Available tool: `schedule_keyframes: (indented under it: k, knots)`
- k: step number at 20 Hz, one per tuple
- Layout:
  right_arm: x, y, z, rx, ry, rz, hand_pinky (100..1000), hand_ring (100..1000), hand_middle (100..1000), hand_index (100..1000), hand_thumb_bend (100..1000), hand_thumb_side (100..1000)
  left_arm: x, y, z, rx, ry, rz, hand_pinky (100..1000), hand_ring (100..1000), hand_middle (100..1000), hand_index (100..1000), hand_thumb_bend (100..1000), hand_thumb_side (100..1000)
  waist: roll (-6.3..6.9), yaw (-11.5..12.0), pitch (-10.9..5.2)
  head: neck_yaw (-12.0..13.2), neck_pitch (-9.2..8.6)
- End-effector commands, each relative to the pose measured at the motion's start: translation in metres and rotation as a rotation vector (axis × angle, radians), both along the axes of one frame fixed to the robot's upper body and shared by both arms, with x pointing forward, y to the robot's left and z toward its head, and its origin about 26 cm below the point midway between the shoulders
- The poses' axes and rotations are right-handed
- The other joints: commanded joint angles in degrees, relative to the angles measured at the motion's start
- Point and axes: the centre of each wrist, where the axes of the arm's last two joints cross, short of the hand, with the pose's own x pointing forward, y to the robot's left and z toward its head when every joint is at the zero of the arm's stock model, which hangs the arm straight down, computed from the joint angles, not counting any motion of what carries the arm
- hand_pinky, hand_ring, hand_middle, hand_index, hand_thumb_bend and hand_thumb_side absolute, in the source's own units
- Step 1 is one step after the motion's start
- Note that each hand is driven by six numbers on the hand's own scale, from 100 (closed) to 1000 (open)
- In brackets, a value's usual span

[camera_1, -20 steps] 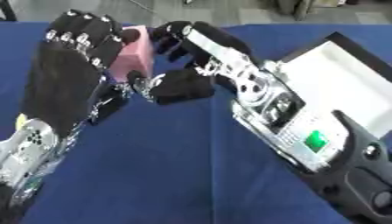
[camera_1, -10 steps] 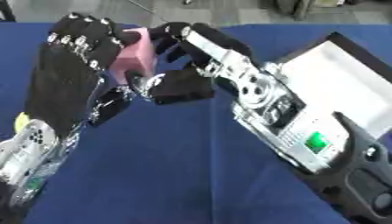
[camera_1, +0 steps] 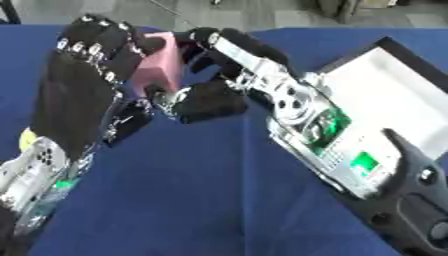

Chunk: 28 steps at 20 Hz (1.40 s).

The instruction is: Pick up the objects with one hand, pass them to the other hand, and then place them into the box on the other side of the table.

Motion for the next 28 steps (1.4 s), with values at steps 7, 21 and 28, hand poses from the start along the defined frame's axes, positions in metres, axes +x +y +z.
schedule_keyframes:
  k: [7,21,28]
  knots:
    - [-0.0031,-0.0035,0.0050,-0.016,-0.037,-0.017,711,836,775,874,300,266,-0.0074,-0.0045,0.0102,-0.004,-0.043,-0.068,612,508,456,609,272,100,-0.03,0.18,-0.66,-0.15,-1.01]
    - [-0.0029,-0.0036,0.0054,0.083,-0.022,-0.009,675,769,524,603,158,142,-0.0042,-0.0072,0.0061,0.010,-0.026,-0.076,628,530,477,632,297,100,-0.08,0.07,-0.70,-0.12,-0.59]
    - [-0.0027,-0.0041,0.0048,0.136,-0.005,-0.021,627,701,424,424,168,100,-0.0053,-0.0078,0.0077,0.010,-0.035,-0.072,729,697,671,769,683,100,-0.17,0.12,-0.88,-0.11,-0.48]
